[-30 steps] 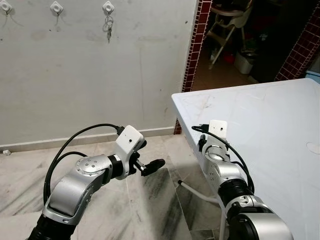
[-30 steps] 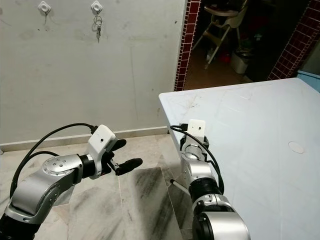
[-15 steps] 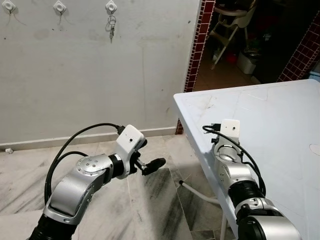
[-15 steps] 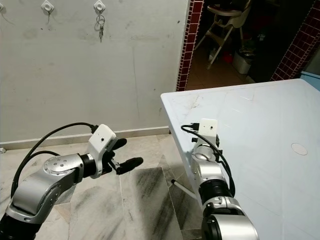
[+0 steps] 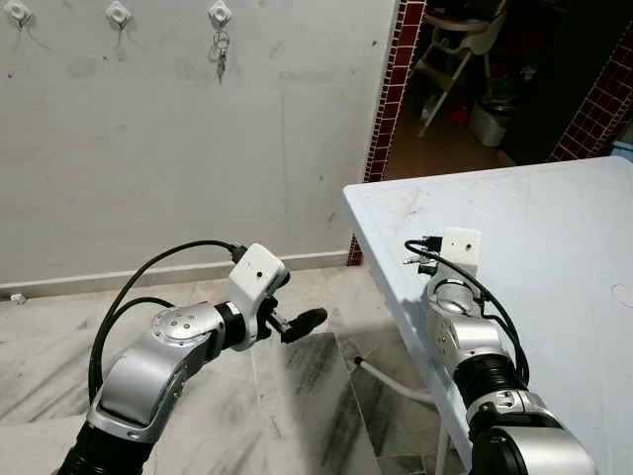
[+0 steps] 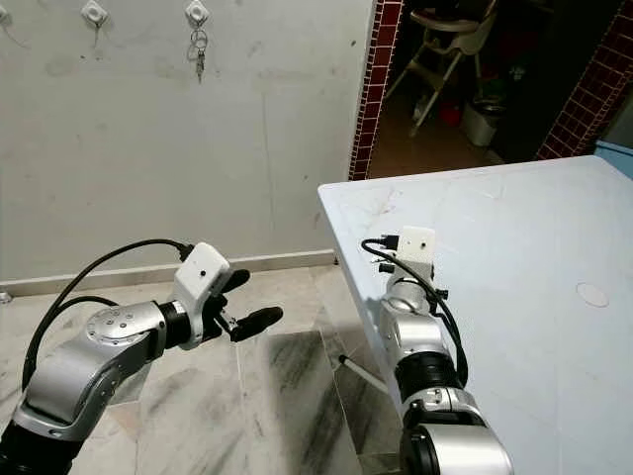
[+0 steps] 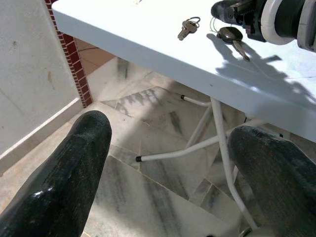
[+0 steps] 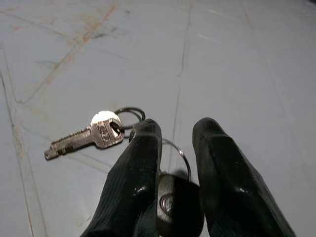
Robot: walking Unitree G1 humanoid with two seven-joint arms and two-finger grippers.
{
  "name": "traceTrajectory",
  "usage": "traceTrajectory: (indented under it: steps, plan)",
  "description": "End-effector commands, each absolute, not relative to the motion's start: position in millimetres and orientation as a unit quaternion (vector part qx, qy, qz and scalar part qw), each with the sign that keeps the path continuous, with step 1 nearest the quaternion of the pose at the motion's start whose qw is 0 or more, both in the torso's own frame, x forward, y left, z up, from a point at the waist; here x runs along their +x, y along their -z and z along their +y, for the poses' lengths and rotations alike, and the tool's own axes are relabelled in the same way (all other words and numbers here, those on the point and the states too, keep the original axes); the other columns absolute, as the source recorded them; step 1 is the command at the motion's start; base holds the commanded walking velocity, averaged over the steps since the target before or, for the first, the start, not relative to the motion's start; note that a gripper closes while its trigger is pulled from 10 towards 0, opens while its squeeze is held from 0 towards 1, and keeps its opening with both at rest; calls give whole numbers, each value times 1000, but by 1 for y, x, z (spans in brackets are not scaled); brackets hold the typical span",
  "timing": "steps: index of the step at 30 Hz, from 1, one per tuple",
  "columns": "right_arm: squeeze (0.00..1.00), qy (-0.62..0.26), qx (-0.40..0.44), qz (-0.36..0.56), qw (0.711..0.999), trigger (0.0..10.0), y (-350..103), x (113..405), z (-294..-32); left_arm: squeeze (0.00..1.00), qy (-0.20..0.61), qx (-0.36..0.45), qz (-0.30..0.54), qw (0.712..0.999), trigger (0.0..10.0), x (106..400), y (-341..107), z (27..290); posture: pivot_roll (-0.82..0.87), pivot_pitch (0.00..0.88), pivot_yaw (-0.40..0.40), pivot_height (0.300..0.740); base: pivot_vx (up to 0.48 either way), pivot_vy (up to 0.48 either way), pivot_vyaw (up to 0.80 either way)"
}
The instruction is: Hang keys on a hook
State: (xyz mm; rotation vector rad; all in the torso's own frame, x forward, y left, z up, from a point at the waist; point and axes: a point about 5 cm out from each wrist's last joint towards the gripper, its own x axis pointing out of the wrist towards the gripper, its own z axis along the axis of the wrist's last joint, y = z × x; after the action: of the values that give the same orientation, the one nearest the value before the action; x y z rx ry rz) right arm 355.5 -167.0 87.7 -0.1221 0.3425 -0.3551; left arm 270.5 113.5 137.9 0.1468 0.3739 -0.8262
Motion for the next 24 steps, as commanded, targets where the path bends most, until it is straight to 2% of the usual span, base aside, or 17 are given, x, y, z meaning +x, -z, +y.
traceTrajectory:
  steps: [1, 2, 3, 4, 9, 12, 17, 19, 20, 21, 22, 23, 24]
  plan:
    - [0, 166, -76, 158, 971, 10000, -93, 356, -171, 0, 399, 78, 172, 897, 10000, 273, -142, 112, 215, 0, -58, 740, 0, 0, 0]
    - [0, 159, -78, 146, 973, 10000, -96, 356, -172, 0, 398, 78, 172, 898, 10000, 273, -142, 112, 215, 0, -58, 740, 0, 0, 0]
    - [247, 160, -82, 142, 973, 10000, -97, 356, -173, 0, 398, 78, 172, 898, 10000, 273, -142, 113, 213, 0, -57, 740, 0, 0, 0]
    - [1000, 156, -83, 136, 975, 10000, -99, 356, -175, 0, 398, 78, 172, 898, 10000, 273, -142, 113, 213, 0, -57, 740, 0, 0, 0]
    - [1000, 144, -107, 130, 975, 10000, -102, 356, -179, 0, 398, 78, 172, 898, 10000, 274, -142, 113, 212, 0, -56, 740, 0, 0, 0]
    - [1000, 122, -152, 136, 971, 10000, -100, 354, -180, 0, 398, 78, 171, 898, 10000, 274, -142, 112, 212, 0, -56, 740, 0, 0, 0]
    - [1000, 119, -152, 153, 969, 10000, -93, 349, -177, 0, 400, 77, 170, 897, 10000, 274, -143, 111, 210, 0, -53, 740, 0, 0, 0]
    - [957, 114, -153, 161, 968, 10000, -90, 347, -175, 0, 400, 77, 170, 897, 10000, 274, -143, 111, 210, 0, -53, 740, 0, 0, 0]
    - [365, 110, -154, 167, 968, 10000, -87, 344, -175, 0, 399, 78, 170, 897, 10000, 274, -142, 112, 212, 0, -54, 740, 0, 0, 0]
    - [365, 108, -155, 169, 967, 10000, -86, 344, -174, 0, 399, 78, 170, 897, 10000, 274, -142, 112, 212, 0, -54, 740, 0, 0, 0]
    - [90, 104, -159, 173, 967, 10000, -85, 342, -175, 0, 399, 78, 170, 898, 10000, 274, -142, 112, 212, 0, -54, 740, 0, 0, 0]
    - [0, 104, -160, 174, 966, 10000, -84, 342, -175, 0, 399, 77, 170, 898, 10000, 274, -142, 112, 212, 0, -54, 740, 0, 0, 0]
    - [0, 103, -159, 174, 966, 10000, -84, 341, -176, 0, 399, 77, 170, 898, 10000, 274, -142, 112, 212, 0, -54, 740, 0, 0, 0]
